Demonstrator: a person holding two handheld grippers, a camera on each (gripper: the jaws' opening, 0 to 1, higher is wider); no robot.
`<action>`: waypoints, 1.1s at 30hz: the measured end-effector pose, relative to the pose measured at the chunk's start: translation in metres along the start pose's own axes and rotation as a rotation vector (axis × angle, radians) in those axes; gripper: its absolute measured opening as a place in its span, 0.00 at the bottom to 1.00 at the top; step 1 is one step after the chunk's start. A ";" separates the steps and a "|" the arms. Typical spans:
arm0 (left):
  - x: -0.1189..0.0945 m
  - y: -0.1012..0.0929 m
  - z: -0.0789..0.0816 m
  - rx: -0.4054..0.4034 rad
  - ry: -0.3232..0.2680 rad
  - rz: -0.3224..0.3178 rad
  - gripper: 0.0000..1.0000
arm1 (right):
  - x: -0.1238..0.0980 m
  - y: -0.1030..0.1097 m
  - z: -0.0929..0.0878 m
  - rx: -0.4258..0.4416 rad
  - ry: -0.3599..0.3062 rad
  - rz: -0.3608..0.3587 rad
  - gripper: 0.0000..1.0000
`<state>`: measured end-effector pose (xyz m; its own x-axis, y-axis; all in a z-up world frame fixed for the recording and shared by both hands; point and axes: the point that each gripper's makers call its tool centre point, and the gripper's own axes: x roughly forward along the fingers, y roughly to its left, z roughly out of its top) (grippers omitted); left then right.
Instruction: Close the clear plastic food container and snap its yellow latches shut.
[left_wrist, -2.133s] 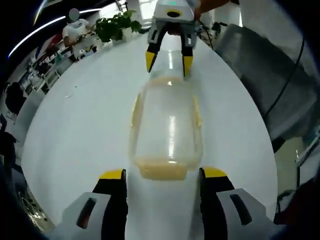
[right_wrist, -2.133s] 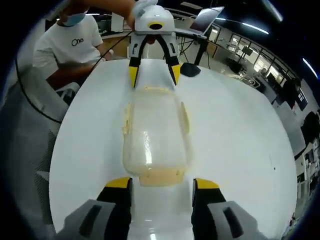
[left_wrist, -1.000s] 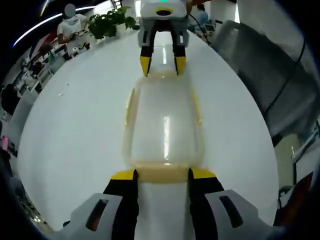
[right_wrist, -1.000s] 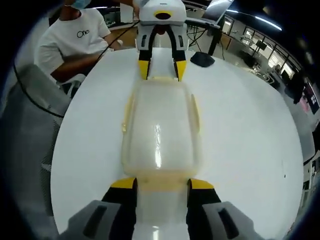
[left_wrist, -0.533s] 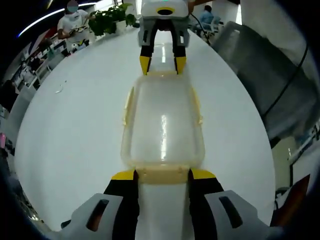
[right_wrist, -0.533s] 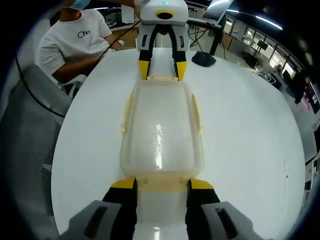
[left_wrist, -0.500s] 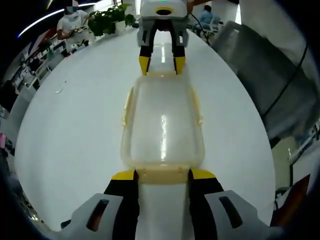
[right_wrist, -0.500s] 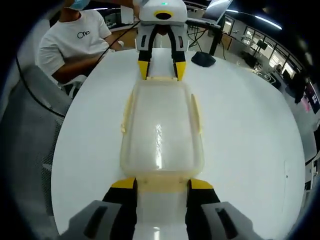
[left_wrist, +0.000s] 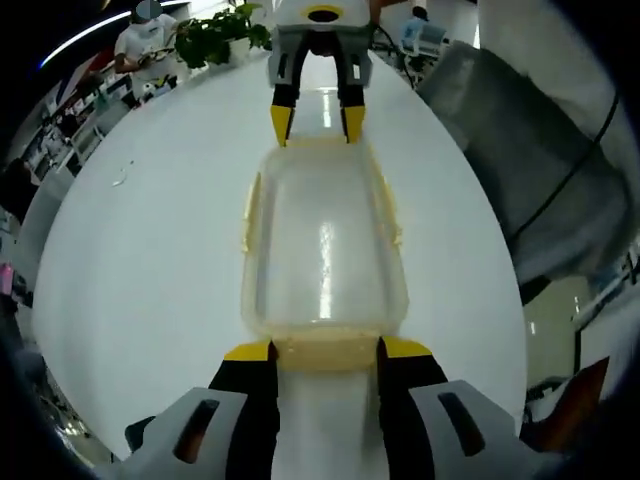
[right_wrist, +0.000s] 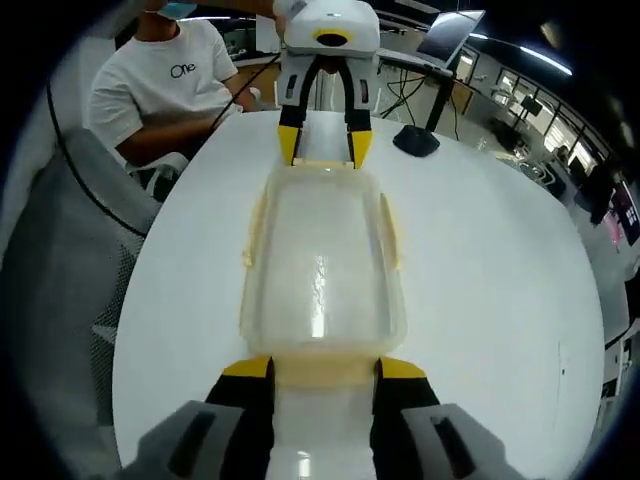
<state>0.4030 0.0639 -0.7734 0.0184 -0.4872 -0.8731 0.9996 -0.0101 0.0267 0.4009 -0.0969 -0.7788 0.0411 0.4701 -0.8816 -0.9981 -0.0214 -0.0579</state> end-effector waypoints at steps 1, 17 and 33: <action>-0.002 -0.001 0.001 -0.002 -0.001 0.003 0.36 | -0.002 0.001 0.001 -0.001 -0.003 0.001 0.35; -0.035 -0.017 0.028 0.012 0.027 0.041 0.35 | -0.050 0.017 0.018 -0.007 -0.041 0.006 0.35; -0.043 -0.028 0.078 0.000 0.038 0.031 0.35 | -0.094 0.032 -0.003 0.007 -0.060 -0.034 0.35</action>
<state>0.3728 0.0167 -0.6982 0.0503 -0.4538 -0.8897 0.9985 0.0042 0.0543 0.3653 -0.1450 -0.6991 0.0718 0.5227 -0.8495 -0.9965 0.0013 -0.0834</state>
